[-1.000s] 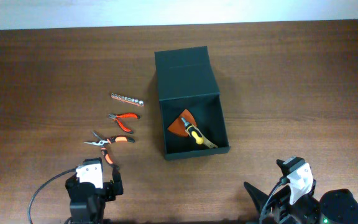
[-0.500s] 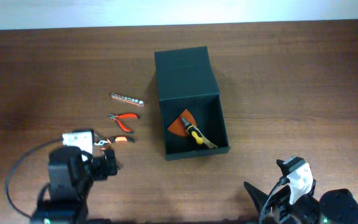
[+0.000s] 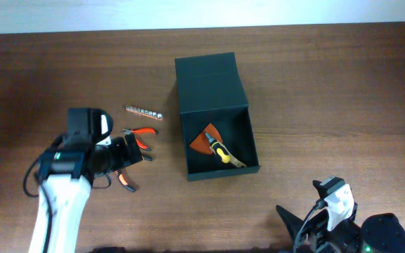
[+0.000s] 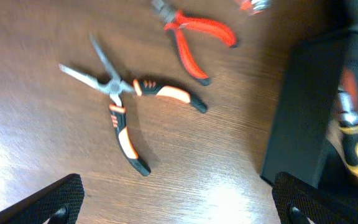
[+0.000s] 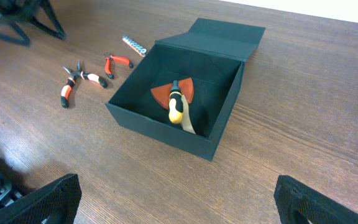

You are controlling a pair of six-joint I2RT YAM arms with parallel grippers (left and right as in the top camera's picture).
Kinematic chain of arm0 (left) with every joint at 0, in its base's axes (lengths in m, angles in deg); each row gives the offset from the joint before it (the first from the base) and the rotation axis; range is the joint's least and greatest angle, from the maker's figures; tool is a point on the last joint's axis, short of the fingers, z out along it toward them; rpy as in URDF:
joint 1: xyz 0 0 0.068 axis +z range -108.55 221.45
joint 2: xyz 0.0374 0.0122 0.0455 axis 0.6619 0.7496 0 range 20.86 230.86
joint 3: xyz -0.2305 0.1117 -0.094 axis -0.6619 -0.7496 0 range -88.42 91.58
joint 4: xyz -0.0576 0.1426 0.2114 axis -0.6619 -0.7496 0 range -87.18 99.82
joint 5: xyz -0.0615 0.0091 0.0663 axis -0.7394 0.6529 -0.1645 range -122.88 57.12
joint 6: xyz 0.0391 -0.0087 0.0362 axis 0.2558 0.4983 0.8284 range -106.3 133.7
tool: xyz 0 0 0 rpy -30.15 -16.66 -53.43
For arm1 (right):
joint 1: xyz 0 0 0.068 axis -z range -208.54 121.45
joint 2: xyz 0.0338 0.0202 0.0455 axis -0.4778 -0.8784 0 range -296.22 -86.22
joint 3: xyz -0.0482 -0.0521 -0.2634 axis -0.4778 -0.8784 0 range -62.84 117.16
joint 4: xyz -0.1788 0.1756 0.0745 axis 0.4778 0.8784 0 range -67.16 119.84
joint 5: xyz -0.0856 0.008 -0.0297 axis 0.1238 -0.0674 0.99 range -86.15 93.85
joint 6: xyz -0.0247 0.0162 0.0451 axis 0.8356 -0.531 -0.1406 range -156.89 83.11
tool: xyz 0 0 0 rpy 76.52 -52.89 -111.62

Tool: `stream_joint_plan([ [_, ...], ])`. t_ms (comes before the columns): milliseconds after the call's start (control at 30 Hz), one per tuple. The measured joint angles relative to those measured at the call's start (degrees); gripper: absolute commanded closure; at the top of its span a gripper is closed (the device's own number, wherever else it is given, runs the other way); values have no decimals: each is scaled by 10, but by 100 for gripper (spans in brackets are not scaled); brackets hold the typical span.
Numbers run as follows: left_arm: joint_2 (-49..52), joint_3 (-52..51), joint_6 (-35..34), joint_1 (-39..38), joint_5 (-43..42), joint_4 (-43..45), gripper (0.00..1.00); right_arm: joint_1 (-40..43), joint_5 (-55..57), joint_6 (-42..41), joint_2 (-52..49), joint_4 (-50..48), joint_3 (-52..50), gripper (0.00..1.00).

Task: Pack container
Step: 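Reach the left gripper to the orange-black needle-nose pliers and grasp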

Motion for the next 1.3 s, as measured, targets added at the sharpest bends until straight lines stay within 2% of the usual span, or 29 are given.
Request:
stream_joint_plan([
  [200, 99, -4, -106, 0, 4, 0, 1, 0, 0, 0, 0, 0, 0, 1],
  [467, 135, -71, -225, 0, 11, 35, 0, 0, 0, 0, 0, 0, 0, 1],
  [533, 145, -83, -238, 0, 10, 44, 0, 0, 0, 0, 0, 0, 0, 1],
  [633, 162, -92, -257, 0, 10, 47, 10, 0, 0, 0, 0, 0, 0, 1],
  [833, 195, -94, -288, 4, 10, 48, 11, 0, 0, 0, 0, 0, 0, 1],
  [900, 205, -94, -297, 13, 8, 48, 18, 0, 0, 0, 0, 0, 0, 1],
  [1300, 228, -94, -308, 65, 0, 52, 31, 0, 0, 0, 0, 0, 0, 1],
])
